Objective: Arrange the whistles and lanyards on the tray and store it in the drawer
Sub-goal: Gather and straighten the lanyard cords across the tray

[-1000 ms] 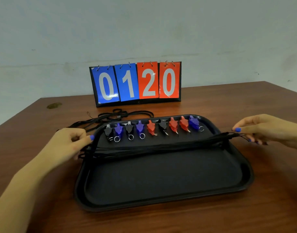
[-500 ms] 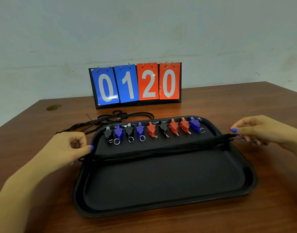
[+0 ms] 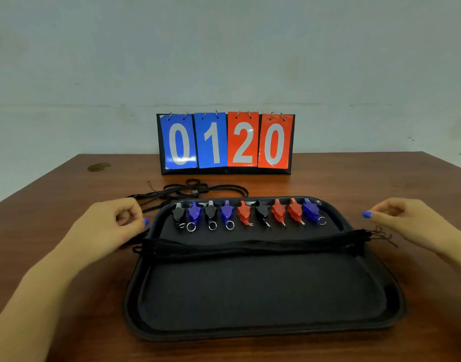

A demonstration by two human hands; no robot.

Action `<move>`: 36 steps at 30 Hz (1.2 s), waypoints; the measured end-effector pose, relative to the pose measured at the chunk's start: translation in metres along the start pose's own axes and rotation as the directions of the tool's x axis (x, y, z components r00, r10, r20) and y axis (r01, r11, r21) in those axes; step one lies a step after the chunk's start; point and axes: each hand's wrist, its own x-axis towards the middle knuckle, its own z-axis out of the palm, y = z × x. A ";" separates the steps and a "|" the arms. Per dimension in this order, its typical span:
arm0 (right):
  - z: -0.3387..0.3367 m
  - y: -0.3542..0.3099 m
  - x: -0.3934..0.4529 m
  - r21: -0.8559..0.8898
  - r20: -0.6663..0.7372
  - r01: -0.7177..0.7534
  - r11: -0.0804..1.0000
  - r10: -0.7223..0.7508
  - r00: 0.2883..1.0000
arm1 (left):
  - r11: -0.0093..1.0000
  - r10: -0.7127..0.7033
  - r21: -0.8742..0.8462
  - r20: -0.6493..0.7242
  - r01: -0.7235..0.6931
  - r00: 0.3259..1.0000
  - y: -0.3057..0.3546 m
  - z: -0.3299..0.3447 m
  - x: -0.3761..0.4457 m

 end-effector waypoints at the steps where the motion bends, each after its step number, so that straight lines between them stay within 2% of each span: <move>1: 0.003 -0.004 -0.001 -0.013 -0.044 0.022 1.000 -0.023 0.999 | 1.000 -0.007 0.006 -0.054 0.008 0.999 -0.002 -0.001 0.000; 4: 0.013 -0.026 -0.004 -0.049 -0.121 0.107 0.993 -0.112 0.986 | 0.995 -0.063 0.063 -0.216 0.078 0.974 -0.018 -0.006 0.004; 6: 0.020 -0.049 -0.007 -0.072 -0.111 0.162 0.984 -0.170 0.979 | 0.979 -0.090 0.149 -0.289 0.138 0.953 -0.038 -0.009 0.006; 8: 0.026 -0.078 -0.012 -0.108 -0.028 0.233 0.967 -0.237 0.971 | 0.958 -0.140 0.194 -0.330 0.212 0.934 -0.053 -0.011 0.005; 12: 0.042 -0.142 -0.027 -0.111 0.162 0.407 0.907 -0.387 0.908 | 0.954 -0.259 0.044 -0.381 0.297 0.888 -0.060 -0.011 0.004; 16: 0.073 -0.185 -0.043 -0.092 0.256 0.555 0.827 -0.519 0.815 | 0.938 -0.313 0.012 -0.399 0.347 0.862 -0.067 -0.012 0.002; 20: 0.111 -0.192 -0.056 -0.105 0.336 0.644 0.758 -0.582 0.740 | 0.929 -0.351 -0.029 -0.384 0.370 0.854 -0.071 -0.014 0.001; 23: 0.124 -0.183 -0.058 -0.110 0.303 0.647 0.755 -0.594 0.745 | 0.954 -0.296 -0.148 -0.296 0.262 0.908 -0.067 -0.014 0.004; 26: 0.126 -0.175 -0.059 -0.103 0.234 0.632 0.768 -0.598 0.766 | 0.968 -0.128 -0.219 -0.012 0.122 0.992 -0.053 -0.016 0.004; 29: 0.122 -0.170 -0.061 -0.051 0.190 0.602 0.797 -0.585 0.789 | 0.983 -0.045 -0.159 0.271 0.090 0.962 -0.045 -0.013 0.003; 32: 0.122 -0.168 -0.061 -0.015 0.156 0.581 0.814 -0.572 0.805 | 0.988 -0.129 -0.038 0.307 0.148 0.943 -0.048 -0.010 0.004; 36: 0.126 -0.167 -0.061 -0.016 0.147 0.581 0.814 -0.572 0.807 | 0.963 -0.254 0.144 0.213 0.227 0.943 -0.049 -0.011 0.004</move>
